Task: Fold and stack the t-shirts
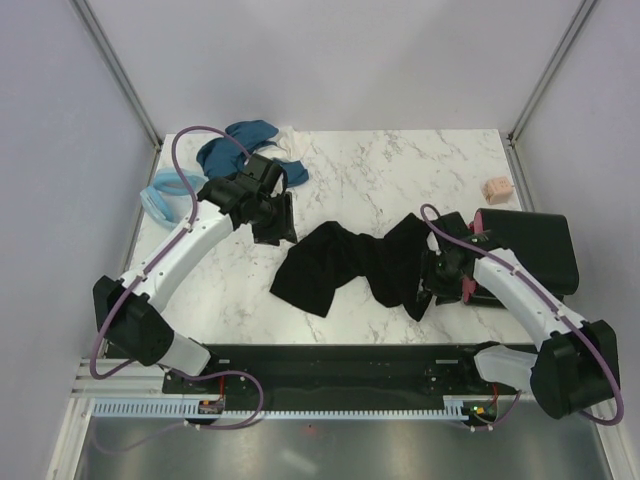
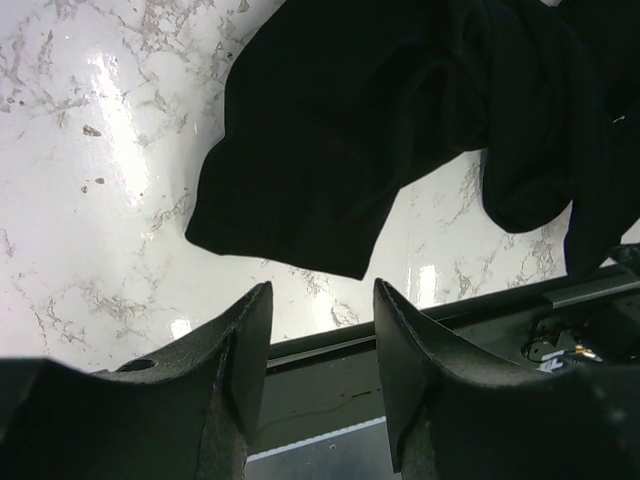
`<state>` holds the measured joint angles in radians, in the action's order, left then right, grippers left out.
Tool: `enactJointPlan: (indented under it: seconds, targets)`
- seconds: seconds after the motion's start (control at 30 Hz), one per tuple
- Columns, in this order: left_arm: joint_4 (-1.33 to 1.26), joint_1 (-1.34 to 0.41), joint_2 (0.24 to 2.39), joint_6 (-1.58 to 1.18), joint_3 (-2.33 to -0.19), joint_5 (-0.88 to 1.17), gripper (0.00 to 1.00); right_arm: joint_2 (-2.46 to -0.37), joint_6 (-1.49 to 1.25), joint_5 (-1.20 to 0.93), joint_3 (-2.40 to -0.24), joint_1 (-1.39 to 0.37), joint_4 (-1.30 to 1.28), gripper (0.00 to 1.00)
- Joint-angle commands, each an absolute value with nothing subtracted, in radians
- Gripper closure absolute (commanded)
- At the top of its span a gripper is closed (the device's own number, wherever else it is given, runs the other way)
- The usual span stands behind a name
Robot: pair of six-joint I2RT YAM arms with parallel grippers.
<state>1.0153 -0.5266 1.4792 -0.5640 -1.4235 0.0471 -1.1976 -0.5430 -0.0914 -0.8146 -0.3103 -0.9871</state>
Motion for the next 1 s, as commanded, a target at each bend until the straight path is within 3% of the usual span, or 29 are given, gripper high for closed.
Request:
enactJointPlan:
  seconds: [0.0, 0.6, 0.97]
  targets:
    - [0.989, -0.523, 1.488, -0.522, -1.419, 0.078, 0.48, -1.175, -0.572, 0.055, -0.946, -0.314, -0.954, 0.46]
    - [0.999, -0.523, 1.493, -0.514, -1.416, 0.114, 0.49, -1.288, -0.704, 0.235, -0.907, -0.29, -0.887, 0.48]
    - [1.014, -0.523, 1.508, -0.509, -1.445, 0.112, 0.5, -1.292, -0.726, 0.117, -0.844, -0.184, -0.828, 0.5]
